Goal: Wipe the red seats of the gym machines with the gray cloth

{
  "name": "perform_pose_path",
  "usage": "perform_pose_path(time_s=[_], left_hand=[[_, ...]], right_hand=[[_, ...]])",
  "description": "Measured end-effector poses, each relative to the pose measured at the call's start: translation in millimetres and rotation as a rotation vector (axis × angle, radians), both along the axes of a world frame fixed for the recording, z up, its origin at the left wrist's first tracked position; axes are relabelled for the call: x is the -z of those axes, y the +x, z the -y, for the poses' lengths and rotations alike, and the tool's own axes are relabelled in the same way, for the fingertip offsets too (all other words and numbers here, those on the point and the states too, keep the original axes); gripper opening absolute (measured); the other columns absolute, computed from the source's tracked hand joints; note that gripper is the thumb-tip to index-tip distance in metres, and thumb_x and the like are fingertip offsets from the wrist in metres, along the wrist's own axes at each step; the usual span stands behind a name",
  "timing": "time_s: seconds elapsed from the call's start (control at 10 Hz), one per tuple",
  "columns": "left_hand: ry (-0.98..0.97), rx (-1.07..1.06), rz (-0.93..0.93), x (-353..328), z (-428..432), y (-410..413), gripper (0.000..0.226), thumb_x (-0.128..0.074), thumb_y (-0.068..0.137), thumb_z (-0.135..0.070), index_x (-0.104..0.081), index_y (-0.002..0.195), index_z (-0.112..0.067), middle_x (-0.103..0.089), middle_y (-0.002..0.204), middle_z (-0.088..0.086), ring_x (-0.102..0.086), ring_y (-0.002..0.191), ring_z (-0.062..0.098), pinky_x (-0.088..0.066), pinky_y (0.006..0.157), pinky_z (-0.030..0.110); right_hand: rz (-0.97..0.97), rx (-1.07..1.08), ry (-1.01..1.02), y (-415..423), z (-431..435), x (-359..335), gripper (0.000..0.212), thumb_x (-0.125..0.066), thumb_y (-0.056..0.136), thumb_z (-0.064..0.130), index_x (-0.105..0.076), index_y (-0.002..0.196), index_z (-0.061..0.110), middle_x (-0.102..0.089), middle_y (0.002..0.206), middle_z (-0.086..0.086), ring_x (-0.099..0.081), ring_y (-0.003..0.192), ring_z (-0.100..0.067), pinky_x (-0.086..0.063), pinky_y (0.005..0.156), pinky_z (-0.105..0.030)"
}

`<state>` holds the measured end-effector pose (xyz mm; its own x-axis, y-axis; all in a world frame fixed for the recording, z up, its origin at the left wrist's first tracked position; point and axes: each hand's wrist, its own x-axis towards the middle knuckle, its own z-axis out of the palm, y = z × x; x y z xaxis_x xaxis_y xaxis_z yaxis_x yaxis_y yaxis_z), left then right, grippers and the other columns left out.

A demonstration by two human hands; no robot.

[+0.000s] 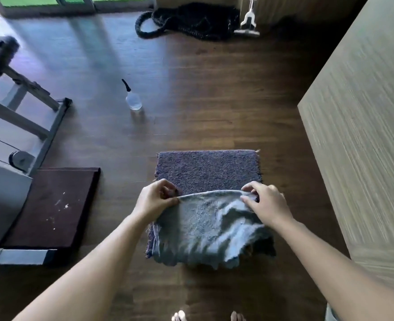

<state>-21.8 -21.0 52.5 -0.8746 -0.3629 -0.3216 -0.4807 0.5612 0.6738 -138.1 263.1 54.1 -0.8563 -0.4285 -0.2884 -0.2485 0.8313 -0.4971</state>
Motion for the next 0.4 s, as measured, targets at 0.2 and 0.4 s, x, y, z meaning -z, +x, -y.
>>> perform_pose_path(time_s=[0.2,0.4], left_hand=[[-0.156,0.084,0.011,9.3,3.8,-2.3,0.016,-0.081,0.078,-0.01,-0.074,0.078,-0.024,-0.071,0.077,-0.007,-0.062,0.068,0.009,-0.049,0.067,0.025],[-0.29,-0.027,-0.1,5.9,-12.6,-31.6,0.016,-0.07,0.092,-0.023,-0.069,0.108,-0.025,-0.061,0.111,0.002,-0.056,0.105,0.025,-0.044,0.089,0.037]], right_hand=[[-0.108,0.002,-0.182,-9.6,-6.0,22.0,0.006,-0.062,0.096,0.027,-0.065,0.101,0.026,-0.061,0.092,0.013,-0.061,0.093,-0.02,-0.049,0.078,-0.038],[-0.13,0.102,-0.177,-25.5,6.6,13.1,0.041,-0.057,0.099,0.027,-0.05,0.14,0.028,-0.049,0.122,-0.002,-0.06,0.094,-0.026,-0.041,0.064,-0.028]])
